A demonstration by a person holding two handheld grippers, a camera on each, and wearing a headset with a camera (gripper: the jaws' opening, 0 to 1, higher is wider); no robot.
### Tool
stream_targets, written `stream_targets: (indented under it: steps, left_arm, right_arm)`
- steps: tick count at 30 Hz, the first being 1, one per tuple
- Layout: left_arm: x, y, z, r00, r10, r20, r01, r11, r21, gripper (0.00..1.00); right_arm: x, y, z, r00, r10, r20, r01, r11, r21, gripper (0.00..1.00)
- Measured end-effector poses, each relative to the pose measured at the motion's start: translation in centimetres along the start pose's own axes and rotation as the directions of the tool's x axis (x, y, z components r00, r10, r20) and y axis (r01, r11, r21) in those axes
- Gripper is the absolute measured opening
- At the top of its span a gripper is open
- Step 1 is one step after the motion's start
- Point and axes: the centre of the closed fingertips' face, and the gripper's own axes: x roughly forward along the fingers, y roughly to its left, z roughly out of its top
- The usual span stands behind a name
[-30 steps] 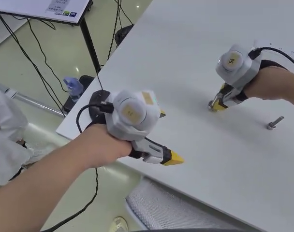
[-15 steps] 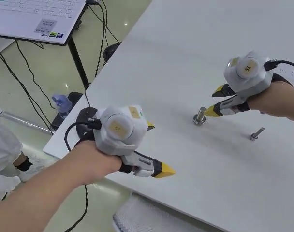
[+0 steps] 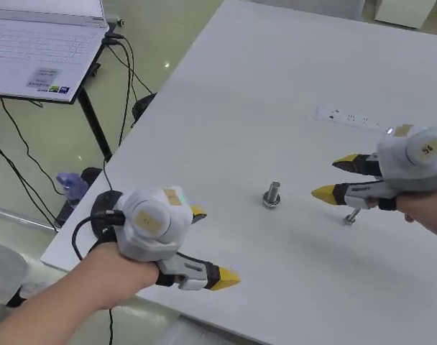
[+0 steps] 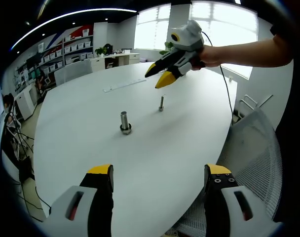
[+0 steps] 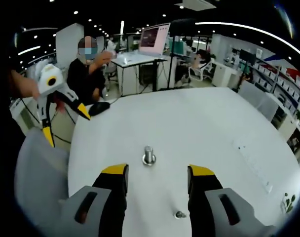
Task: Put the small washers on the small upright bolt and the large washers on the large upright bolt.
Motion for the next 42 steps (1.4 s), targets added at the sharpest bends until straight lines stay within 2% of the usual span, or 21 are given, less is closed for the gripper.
stream_targets:
  steps: [4,9,11,14,17,19,24,28,30,32,34,39,42]
  left_arm:
    - [-0.4,-0.2,0.7,0.9998,0.006,0.018,-0.006,1.0,-0.002,0.75]
    - [-0.8,-0.3,1.6,0.9992,0.016,0.036,-0.016,1.0,0.003,0.75]
    - [-0.8,-0.3,1.8,0.9987,0.021,0.046,-0.02,1.0,-0.009,0.75]
    - [-0.8,-0.5,1.9,0.9984,0.025,0.05,-0.025,1.0,-0.011,0.75]
    - [-1.0,-0.7,2.1,0.9973,0.033,0.066,-0.032,0.999,-0.024,0.75]
    - [-1.3,-0.9,2.2,0.9963,0.034,0.08,-0.031,0.999,-0.04,0.75]
    - [-1.5,-1.2,1.7,0.9959,0.037,0.083,-0.032,0.998,-0.052,0.75]
    - [-2.2,-1.8,1.5,0.9954,0.042,0.086,-0.037,0.998,-0.051,0.75]
    - [-2.5,-1.9,1.3,0.9952,0.043,0.088,-0.038,0.998,-0.054,0.75]
    - [-2.7,-2.2,1.3,0.9944,0.043,0.097,-0.037,0.998,-0.058,0.76]
    - [-2.9,-2.6,1.3,0.9936,0.045,0.103,-0.04,0.998,-0.058,0.76]
    - [-2.8,-3.6,1.1,0.9939,0.037,0.103,-0.032,0.998,-0.056,0.78]
    - [-2.7,-3.6,1.0,0.9942,0.037,0.101,-0.031,0.997,-0.065,0.81]
  right_arm:
    - [-3.0,0.2,-0.9,0.9985,-0.04,0.037,0.038,0.998,0.048,0.52]
    - [-5.8,1.2,-2.2,0.9944,-0.069,0.08,0.061,0.993,0.096,0.56]
    - [-6.7,1.5,-2.9,0.9907,-0.092,0.1,0.077,0.986,0.148,0.57]
    - [-7.7,2.3,-4.0,0.9896,-0.099,0.104,0.08,0.982,0.169,0.59]
    - [-9.2,2.8,-5.1,0.9816,-0.14,0.13,0.109,0.969,0.221,0.63]
    - [-9.8,3.3,-6.1,0.9801,-0.149,0.131,0.114,0.963,0.244,0.64]
    - [-10.9,5.1,-8.1,0.9775,-0.158,0.14,0.114,0.953,0.281,0.66]
    - [-11.4,5.8,-10.3,0.9794,-0.154,0.13,0.11,0.948,0.3,0.69]
    - [-11.6,6.4,-10.8,0.981,-0.151,0.122,0.107,0.945,0.309,0.73]
    - [-11.9,6.8,-10.9,0.9805,-0.151,0.125,0.106,0.945,0.31,0.75]
    - [-12.2,7.0,-10.6,0.9739,-0.17,0.15,0.115,0.94,0.32,0.76]
    - [-12.3,7.6,-10.6,0.9671,-0.181,0.179,0.109,0.93,0.35,0.81]
    - [-12.1,8.6,-10.7,0.9718,-0.161,0.172,0.096,0.936,0.337,0.85]
